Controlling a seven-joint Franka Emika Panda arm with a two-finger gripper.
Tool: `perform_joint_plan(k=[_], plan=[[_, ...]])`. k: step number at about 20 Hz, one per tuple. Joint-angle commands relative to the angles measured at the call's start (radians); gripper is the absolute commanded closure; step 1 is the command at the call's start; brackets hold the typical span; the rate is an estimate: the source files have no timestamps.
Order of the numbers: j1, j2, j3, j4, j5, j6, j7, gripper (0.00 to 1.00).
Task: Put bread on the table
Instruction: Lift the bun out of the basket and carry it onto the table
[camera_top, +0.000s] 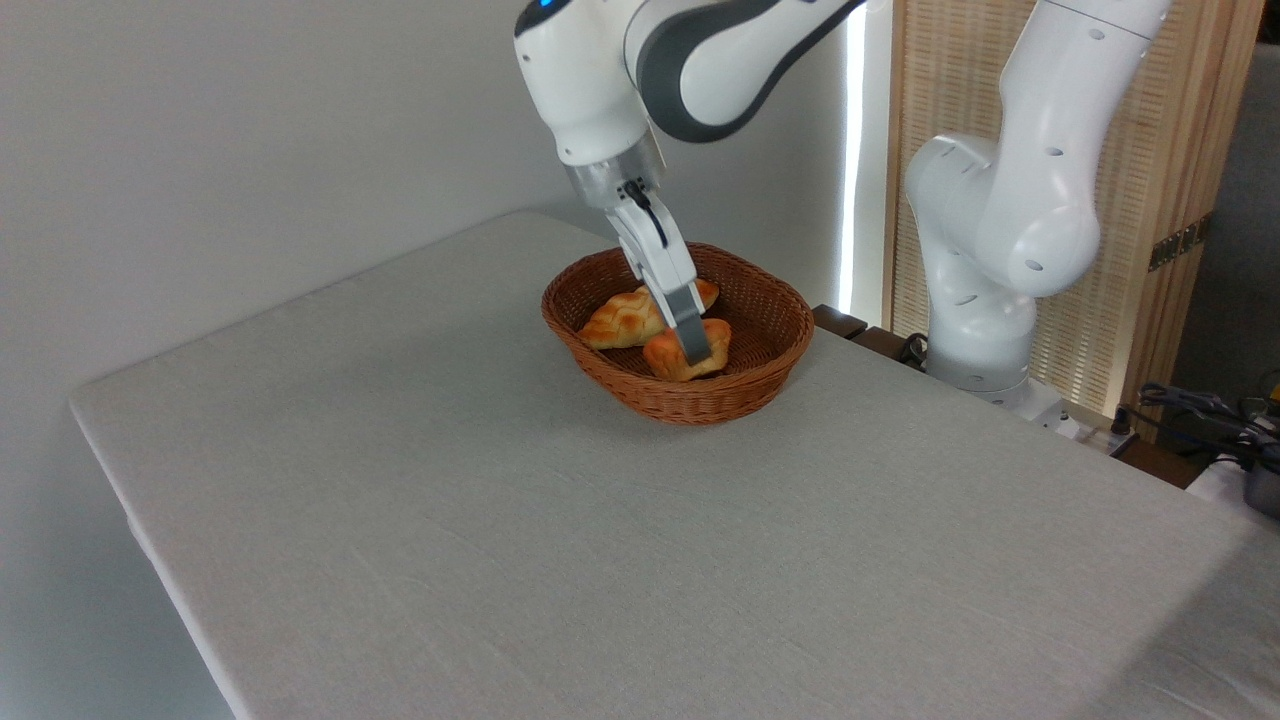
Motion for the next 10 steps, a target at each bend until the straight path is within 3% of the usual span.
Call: perform_joint_plan(k=[1,6,10], plan=[[0.0,0.075,0.078,0.235,0.005,-0.174,0.02,0.59],[0.004,0.232,0.18,0.487,-0.006,-0.183,0.019,0.55],[0.023,0.342,0.201,0.538,-0.007,-0.016,0.011,0.47]])
